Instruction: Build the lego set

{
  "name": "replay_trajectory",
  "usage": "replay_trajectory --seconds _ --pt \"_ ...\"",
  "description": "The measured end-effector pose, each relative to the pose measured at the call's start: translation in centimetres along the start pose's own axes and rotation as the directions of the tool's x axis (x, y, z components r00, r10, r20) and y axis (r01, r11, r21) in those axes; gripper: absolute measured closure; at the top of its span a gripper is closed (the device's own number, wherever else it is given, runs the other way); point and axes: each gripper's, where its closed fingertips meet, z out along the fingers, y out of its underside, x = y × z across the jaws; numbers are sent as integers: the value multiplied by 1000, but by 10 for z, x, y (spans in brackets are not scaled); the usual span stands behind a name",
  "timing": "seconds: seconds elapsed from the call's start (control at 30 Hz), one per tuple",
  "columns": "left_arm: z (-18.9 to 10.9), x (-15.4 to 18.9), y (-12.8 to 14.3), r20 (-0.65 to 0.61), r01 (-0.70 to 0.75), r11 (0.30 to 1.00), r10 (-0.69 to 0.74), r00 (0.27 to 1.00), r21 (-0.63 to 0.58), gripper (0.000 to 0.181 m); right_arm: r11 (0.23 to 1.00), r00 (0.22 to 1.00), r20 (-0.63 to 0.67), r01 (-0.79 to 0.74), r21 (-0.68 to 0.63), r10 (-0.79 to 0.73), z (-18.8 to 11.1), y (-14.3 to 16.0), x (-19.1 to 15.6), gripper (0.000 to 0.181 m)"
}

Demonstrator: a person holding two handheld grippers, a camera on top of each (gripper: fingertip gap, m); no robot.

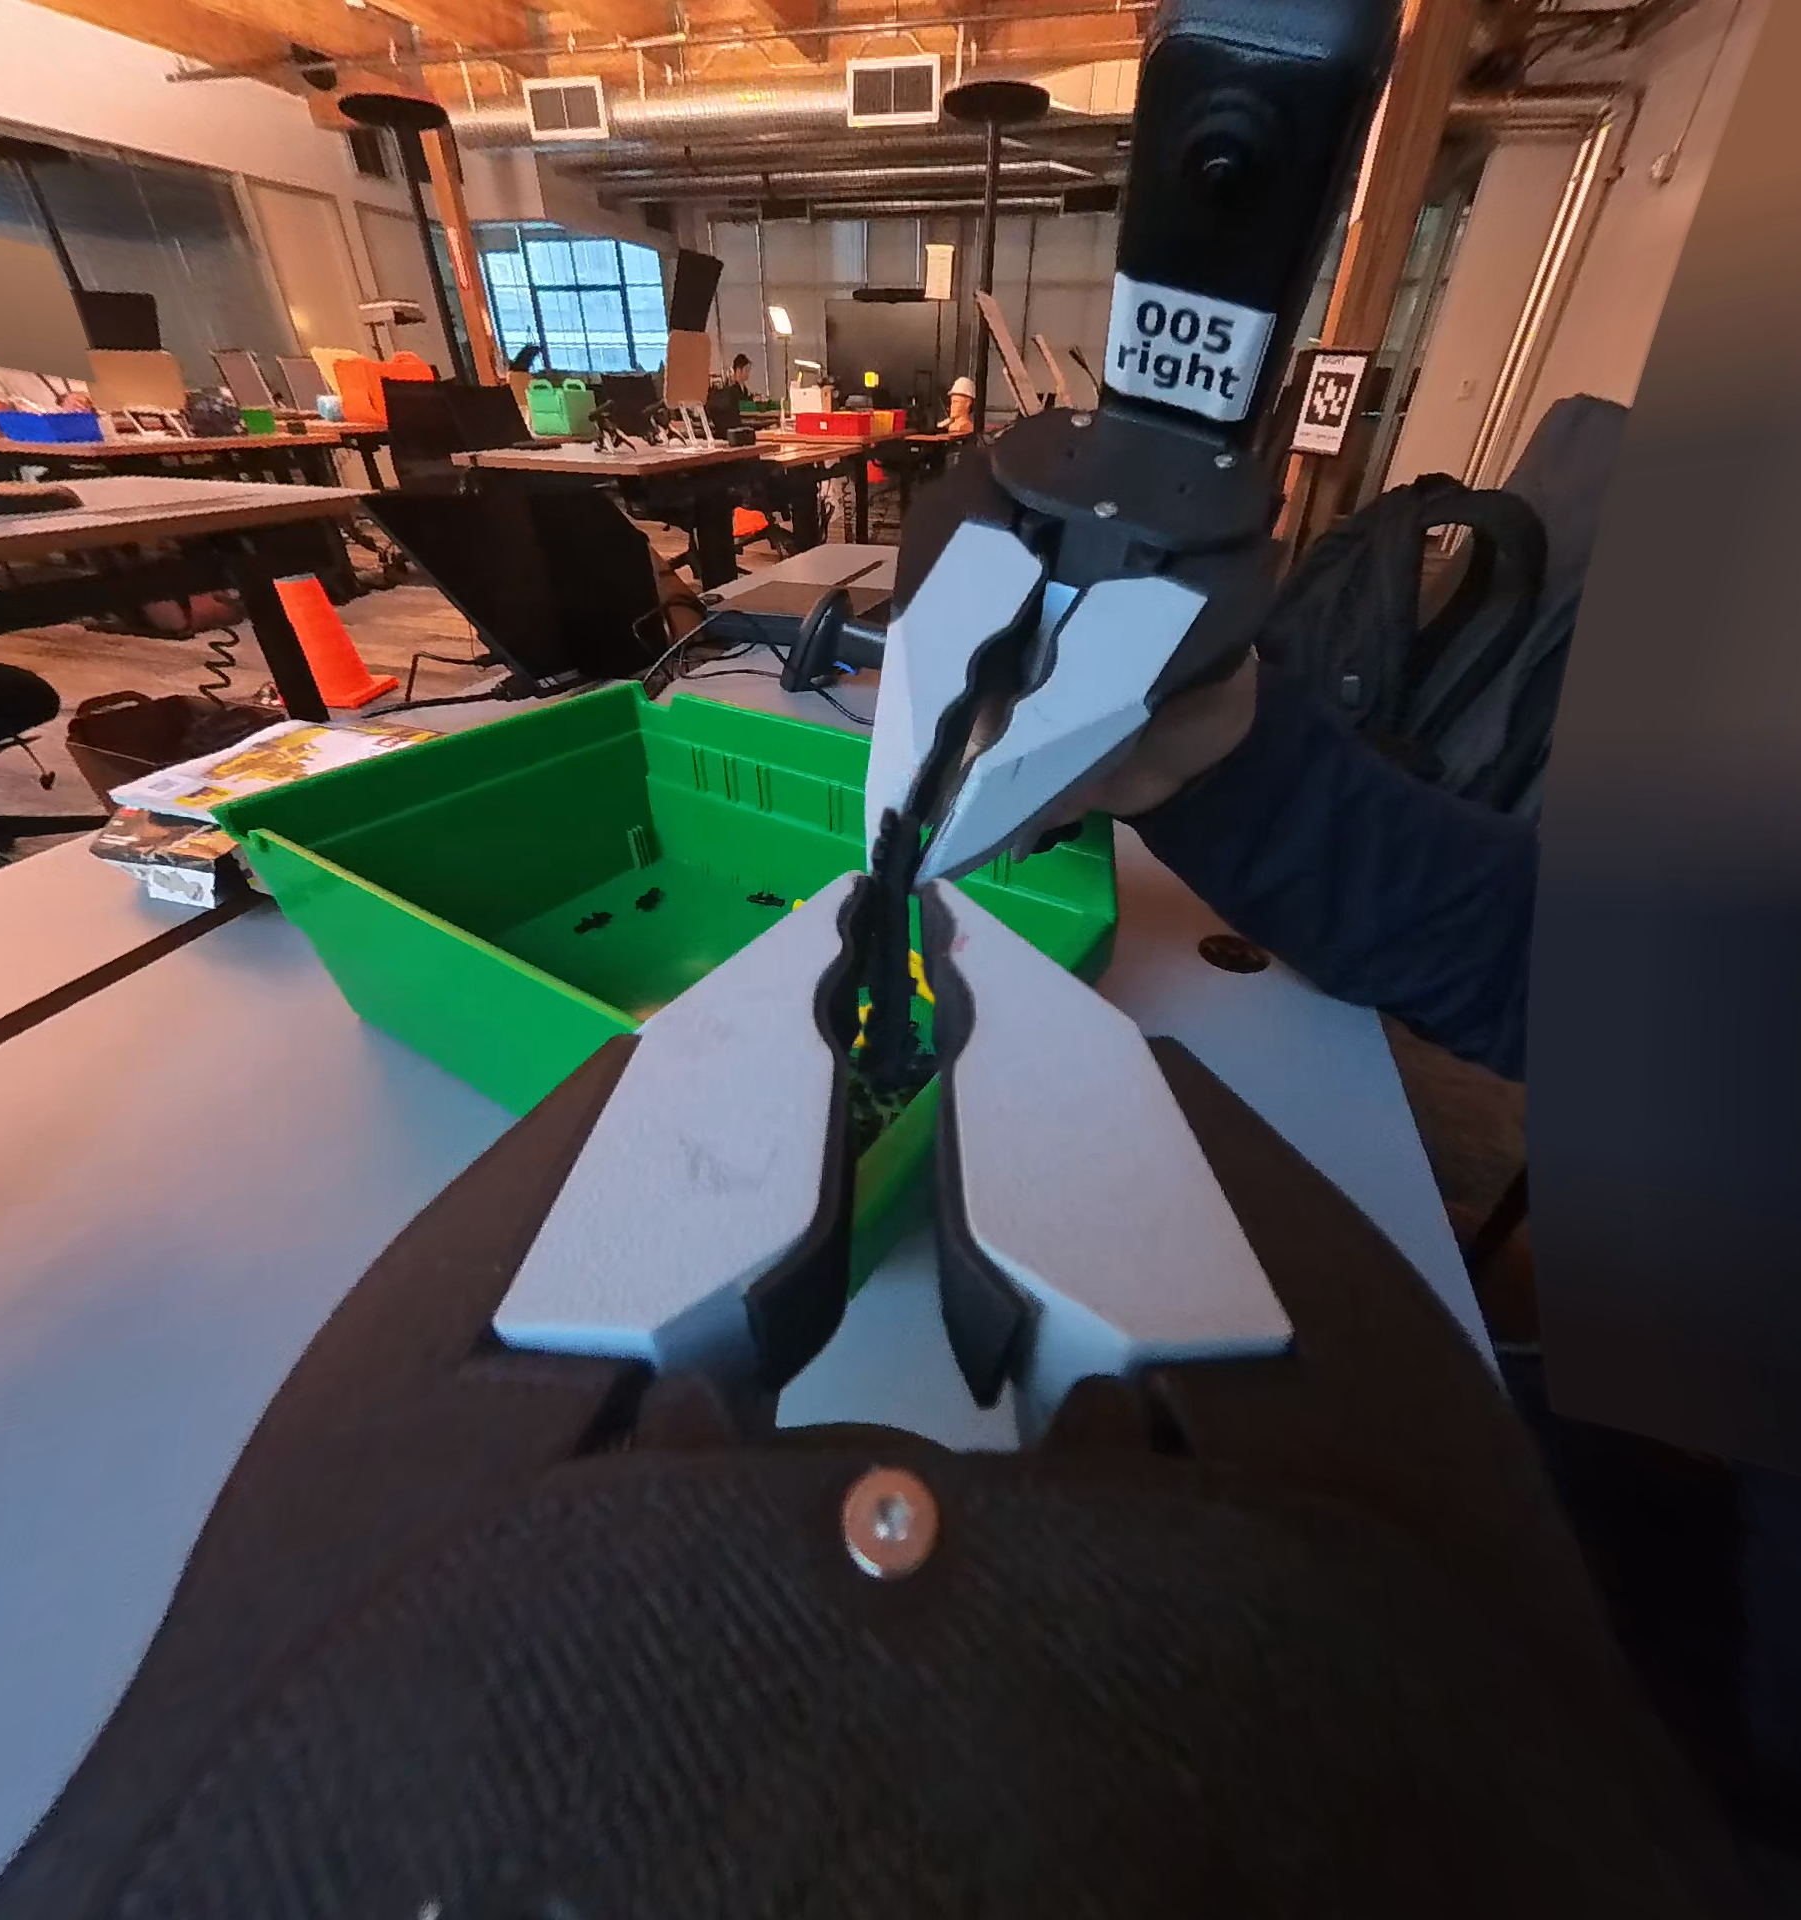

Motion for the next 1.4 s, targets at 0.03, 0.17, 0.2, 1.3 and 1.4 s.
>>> replay_trajectory --seconds 0.03,0.17,0.2,1.3,1.4 --pt "0 0 0 1 -2 1000 2 1000 0 179 1000 1000 4 -1 1 1 1 0 -1 179" --pt "-1 1 -1 -6 -2 1000 2 1000 5 179 1000 1000 23 -13 8 12 1 0 -3 180" --pt "-1 1 -1 -10 2 1000 -2 1000 4 179 1000 999 34 -23 5 22 1 1 -3 180" --pt "9 -9 13 128 -153 985 162 978 -78 180 964 959 -237 -198 -178 153 -17 44 54 158" --pt "10 -8 14 122 -140 987 149 981 -80 180 985 984 -127 -140 -103 126 -8 23 31 160"
